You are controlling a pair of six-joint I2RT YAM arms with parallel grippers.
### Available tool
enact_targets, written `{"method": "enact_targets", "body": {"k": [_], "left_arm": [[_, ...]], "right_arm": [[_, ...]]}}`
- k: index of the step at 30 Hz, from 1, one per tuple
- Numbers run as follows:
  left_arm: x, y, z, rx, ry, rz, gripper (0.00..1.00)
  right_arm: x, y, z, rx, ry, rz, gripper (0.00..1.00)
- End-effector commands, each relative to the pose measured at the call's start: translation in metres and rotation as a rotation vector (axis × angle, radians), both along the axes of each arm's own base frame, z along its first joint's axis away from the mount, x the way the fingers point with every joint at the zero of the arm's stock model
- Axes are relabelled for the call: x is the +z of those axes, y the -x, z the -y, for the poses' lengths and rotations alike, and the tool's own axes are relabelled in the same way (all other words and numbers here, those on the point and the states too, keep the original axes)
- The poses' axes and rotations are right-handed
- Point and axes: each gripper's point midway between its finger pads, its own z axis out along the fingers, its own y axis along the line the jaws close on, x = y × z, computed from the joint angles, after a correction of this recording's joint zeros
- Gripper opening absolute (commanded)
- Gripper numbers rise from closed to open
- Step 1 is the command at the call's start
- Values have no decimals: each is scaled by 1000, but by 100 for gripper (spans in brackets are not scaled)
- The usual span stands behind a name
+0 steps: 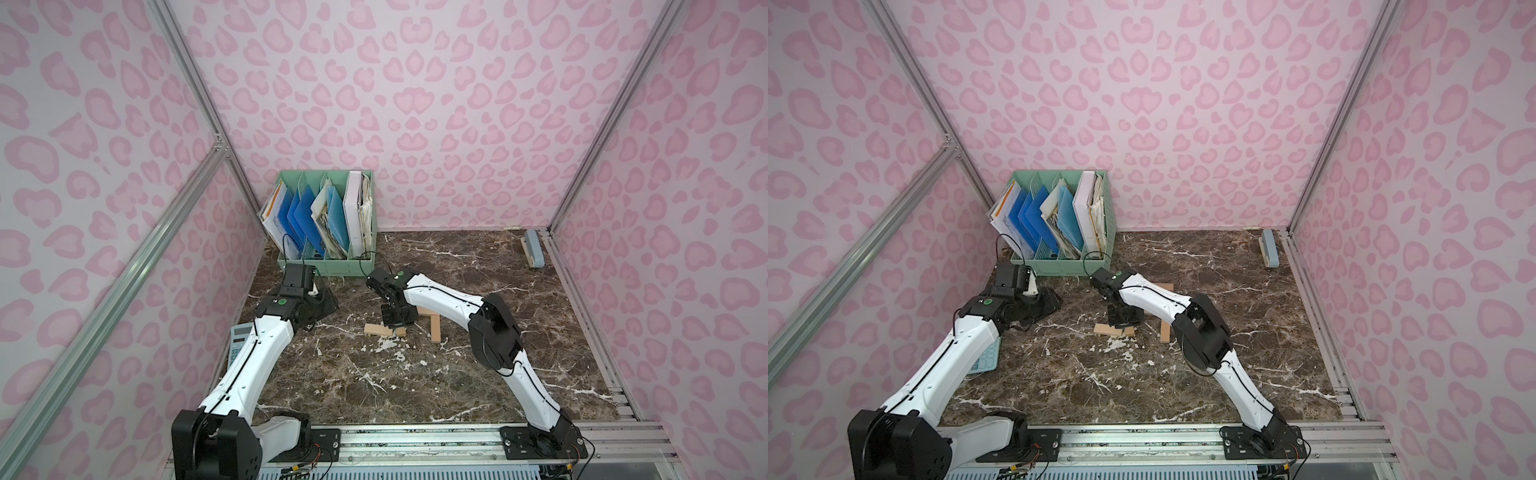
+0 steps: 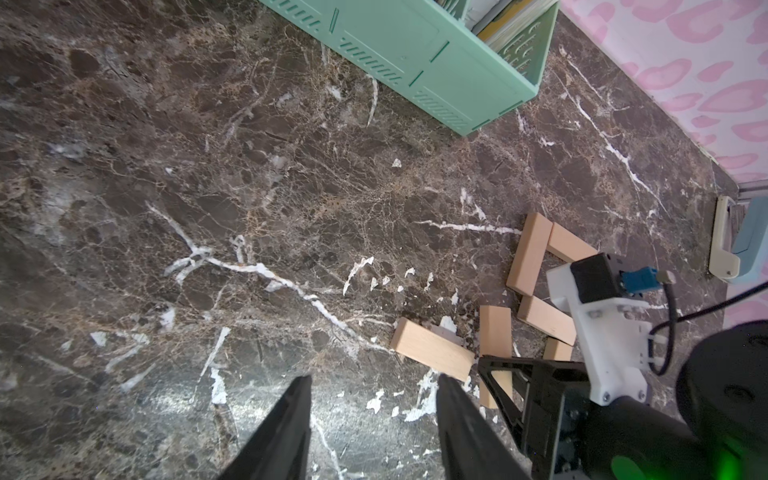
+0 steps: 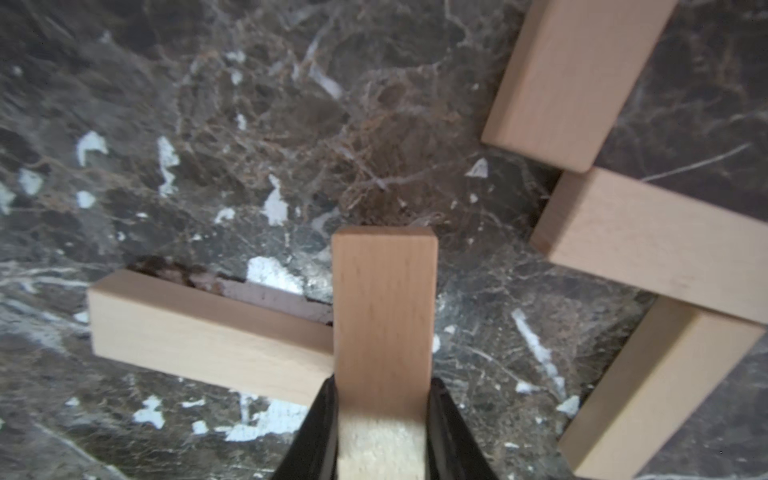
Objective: Assemble the number 6 with building blocks
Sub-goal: Assemble the building block at the center of the board.
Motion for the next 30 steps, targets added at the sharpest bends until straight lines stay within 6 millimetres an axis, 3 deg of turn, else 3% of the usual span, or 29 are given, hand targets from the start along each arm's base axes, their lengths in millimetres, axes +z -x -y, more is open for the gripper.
{"method": "enact_targets", "body": {"k": [1,13,30], "left_arm": [[0,2,0,-6,-5,0,52],[-4,7,2,-11,-6,-4,52],[-7,8,3,-16,-8,-12,52]], "right_arm": [[3,1,4,-99,8,2,0],[-3,2,11,-225,7,-11,0],[-19,-3,21,-257,16,-17,0]]}}
